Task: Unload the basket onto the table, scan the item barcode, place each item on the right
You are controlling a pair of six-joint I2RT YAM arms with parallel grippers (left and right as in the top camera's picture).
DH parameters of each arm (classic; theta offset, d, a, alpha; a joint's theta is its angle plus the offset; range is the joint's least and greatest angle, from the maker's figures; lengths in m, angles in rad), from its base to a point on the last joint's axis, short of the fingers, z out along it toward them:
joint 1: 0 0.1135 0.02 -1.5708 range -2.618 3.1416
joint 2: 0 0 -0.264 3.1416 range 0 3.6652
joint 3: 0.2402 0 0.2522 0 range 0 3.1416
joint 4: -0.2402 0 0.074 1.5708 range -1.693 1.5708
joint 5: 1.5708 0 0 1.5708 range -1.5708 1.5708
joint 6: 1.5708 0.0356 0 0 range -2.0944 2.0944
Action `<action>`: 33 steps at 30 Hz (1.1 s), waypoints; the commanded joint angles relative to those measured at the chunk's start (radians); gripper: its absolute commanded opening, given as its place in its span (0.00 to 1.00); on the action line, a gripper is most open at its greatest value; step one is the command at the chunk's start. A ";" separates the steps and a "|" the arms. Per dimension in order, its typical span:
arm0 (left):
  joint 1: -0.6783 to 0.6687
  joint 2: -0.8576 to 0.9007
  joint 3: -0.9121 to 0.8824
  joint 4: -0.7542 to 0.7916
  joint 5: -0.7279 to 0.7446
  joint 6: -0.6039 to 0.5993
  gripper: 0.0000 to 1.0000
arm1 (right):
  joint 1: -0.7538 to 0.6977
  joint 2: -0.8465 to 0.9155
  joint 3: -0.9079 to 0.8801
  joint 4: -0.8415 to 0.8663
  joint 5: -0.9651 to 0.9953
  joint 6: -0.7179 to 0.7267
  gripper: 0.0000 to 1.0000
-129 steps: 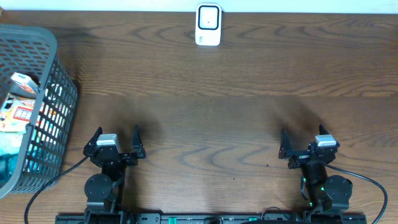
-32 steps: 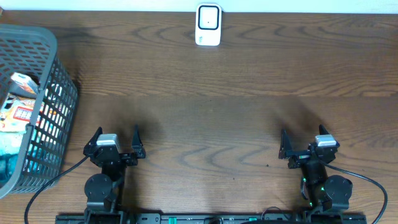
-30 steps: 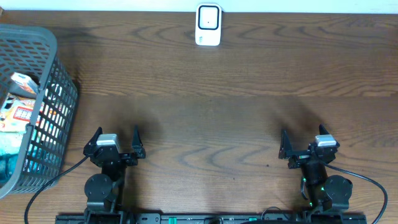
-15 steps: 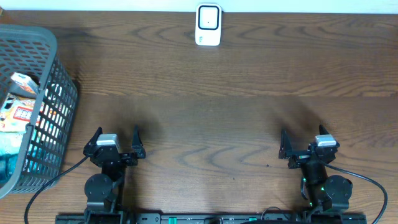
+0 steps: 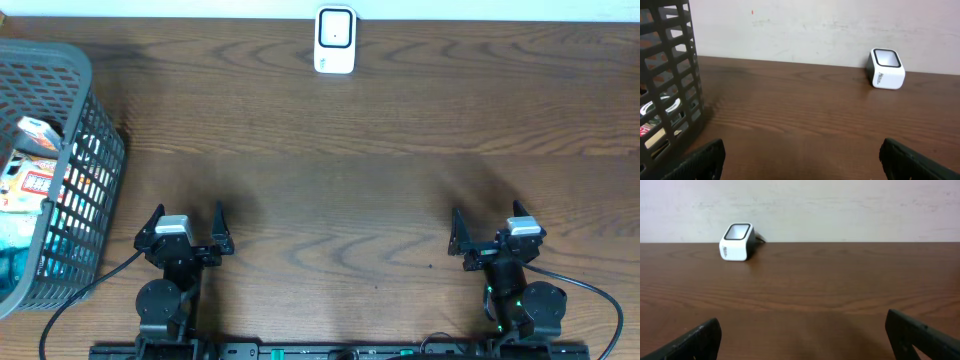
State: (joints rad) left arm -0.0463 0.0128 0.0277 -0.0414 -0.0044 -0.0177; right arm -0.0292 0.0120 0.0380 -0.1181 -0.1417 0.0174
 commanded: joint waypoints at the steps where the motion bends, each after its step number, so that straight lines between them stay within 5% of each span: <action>1: 0.006 -0.009 -0.024 -0.032 -0.003 0.020 0.98 | 0.005 -0.005 -0.007 0.001 0.001 -0.008 0.99; 9: 0.006 -0.009 -0.023 -0.026 0.000 0.012 0.98 | 0.005 -0.005 -0.007 0.001 0.001 -0.008 0.99; 23: 0.005 0.003 0.035 0.292 0.020 -0.224 0.98 | 0.005 -0.005 -0.007 0.001 0.001 -0.008 0.99; 33: 0.005 0.261 0.270 0.441 0.094 -0.220 0.98 | 0.005 -0.005 -0.007 0.001 0.001 -0.008 0.99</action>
State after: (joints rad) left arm -0.0463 0.1825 0.1955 0.3798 0.0364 -0.2359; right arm -0.0292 0.0124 0.0380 -0.1177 -0.1417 0.0174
